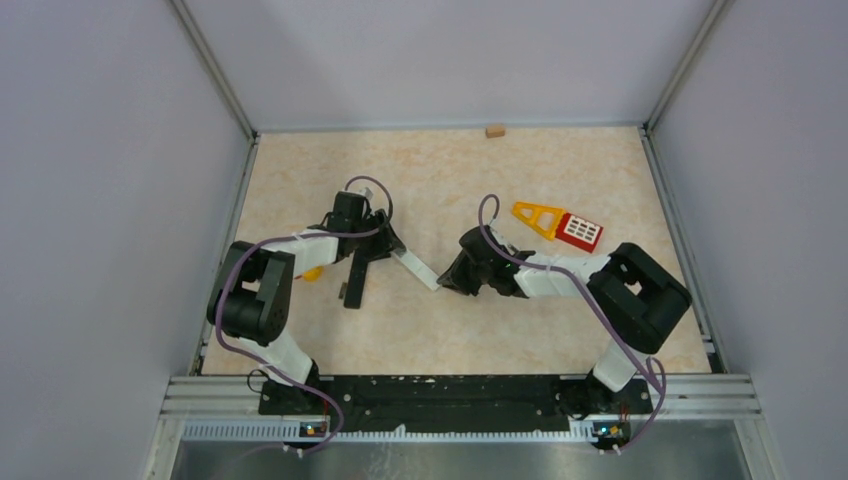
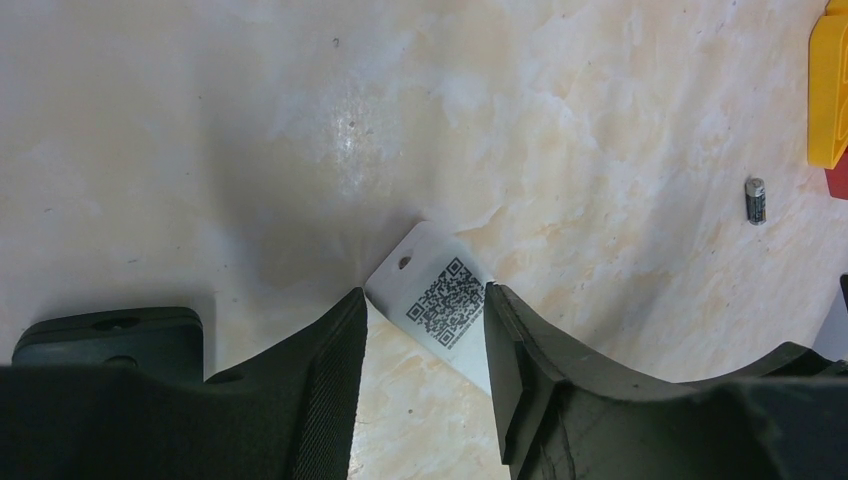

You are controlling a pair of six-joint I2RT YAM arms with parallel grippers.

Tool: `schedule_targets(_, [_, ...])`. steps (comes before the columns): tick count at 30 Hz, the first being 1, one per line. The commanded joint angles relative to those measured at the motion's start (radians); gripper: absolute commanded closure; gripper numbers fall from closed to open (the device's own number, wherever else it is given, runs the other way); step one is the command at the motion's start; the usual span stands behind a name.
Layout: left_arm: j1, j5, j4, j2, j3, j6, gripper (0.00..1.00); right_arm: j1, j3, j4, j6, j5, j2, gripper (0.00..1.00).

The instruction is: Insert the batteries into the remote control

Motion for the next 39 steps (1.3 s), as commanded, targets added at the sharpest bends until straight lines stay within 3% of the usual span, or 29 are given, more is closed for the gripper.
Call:
schedule_targets(1, [0.005, 0.015, 0.014, -0.005, -0.020, 0.014, 0.50, -0.009, 0.036, 0.058, 0.039, -0.039, 0.023, 0.80])
schedule_targets(18, [0.013, 0.015, 0.008, 0.015, -0.049, 0.011, 0.57, -0.017, 0.015, 0.090, 0.125, -0.031, 0.051, 0.93])
schedule_targets(39, [0.014, 0.029, 0.060, 0.052, -0.131, -0.025, 0.65, -0.020, 0.048, 0.076, 0.378, 0.011, 0.156, 0.95])
